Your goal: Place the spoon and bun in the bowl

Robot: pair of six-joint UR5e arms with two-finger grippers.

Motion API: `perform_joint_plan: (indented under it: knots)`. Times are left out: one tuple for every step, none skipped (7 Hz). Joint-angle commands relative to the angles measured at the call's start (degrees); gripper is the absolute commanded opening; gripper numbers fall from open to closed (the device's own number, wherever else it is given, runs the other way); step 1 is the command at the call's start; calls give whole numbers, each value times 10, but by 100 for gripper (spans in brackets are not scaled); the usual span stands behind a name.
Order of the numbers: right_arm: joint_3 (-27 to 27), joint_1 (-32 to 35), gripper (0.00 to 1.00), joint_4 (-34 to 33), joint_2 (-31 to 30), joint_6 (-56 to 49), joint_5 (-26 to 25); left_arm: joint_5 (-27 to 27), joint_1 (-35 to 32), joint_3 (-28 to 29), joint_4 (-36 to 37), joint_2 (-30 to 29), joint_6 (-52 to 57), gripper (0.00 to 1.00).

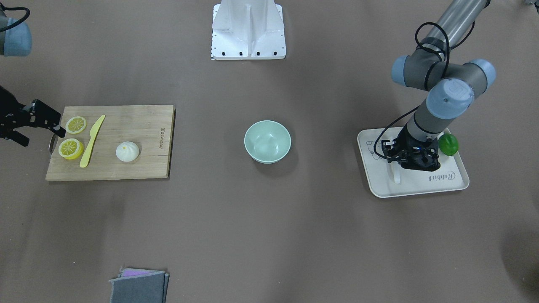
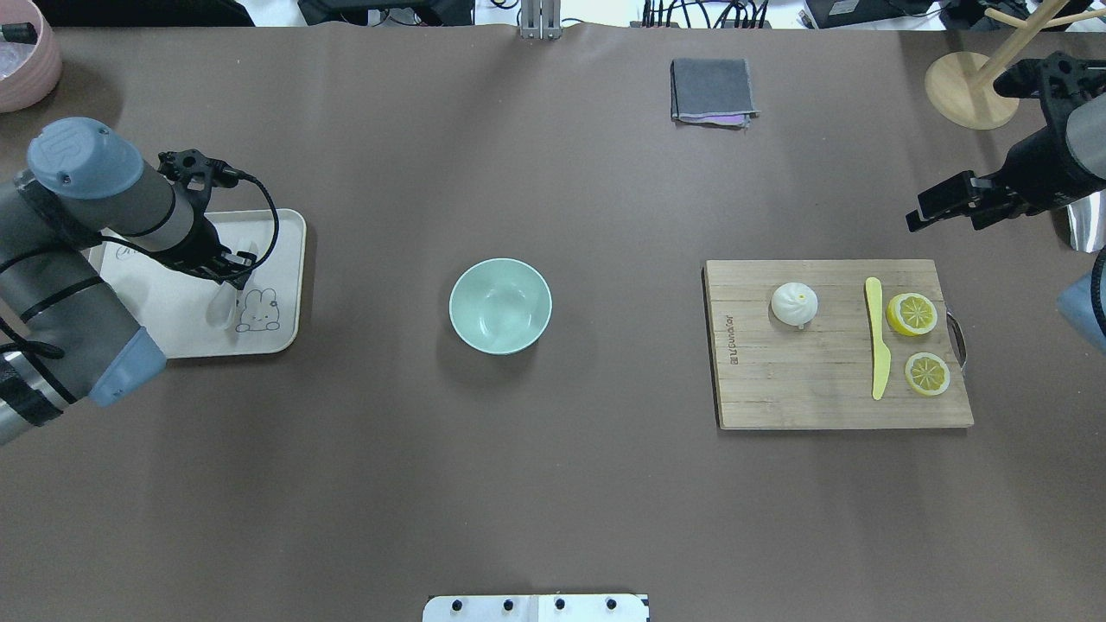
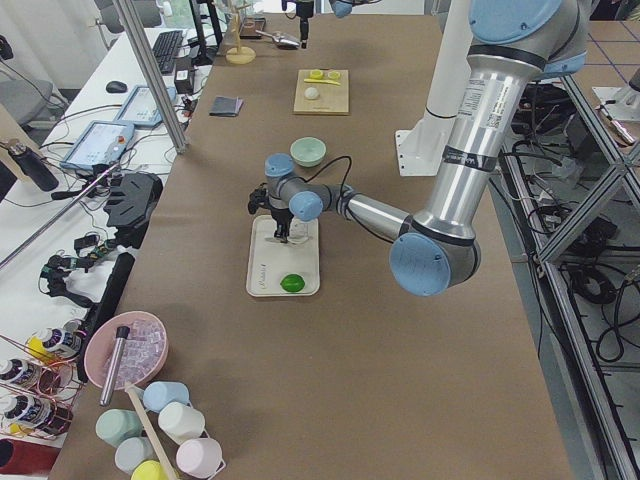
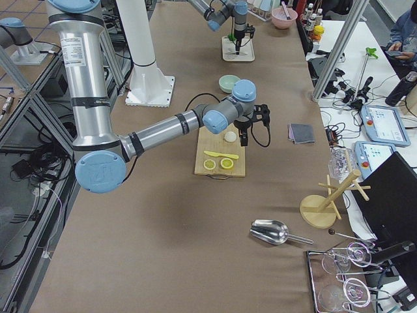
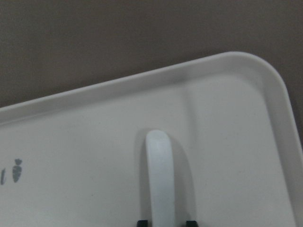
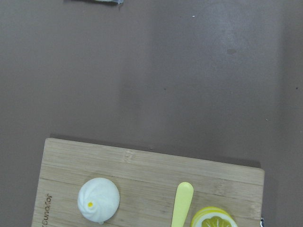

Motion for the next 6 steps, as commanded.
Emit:
perform_joint_plan:
  knots:
    - [-4, -8, 99, 0, 1, 6, -3, -7, 0, -20, 12, -30, -2, 0]
    - [-1, -24, 99, 1, 7, 38, -21, -35, 0, -53, 33, -41, -11, 0]
    - [-1, -49, 99, 1, 15, 66, -46, -41, 0, -78, 60, -60, -13, 0]
    - [-2, -72, 99, 1, 20, 74, -67, -42, 2, -77, 79, -108, -50, 0]
    - [-5, -94, 99, 1, 27, 84, -84, -42, 30, -75, 81, -146, -97, 0]
    - [-5, -109, 99, 1, 30, 92, -94, -39, 55, -59, 75, -182, -131, 0]
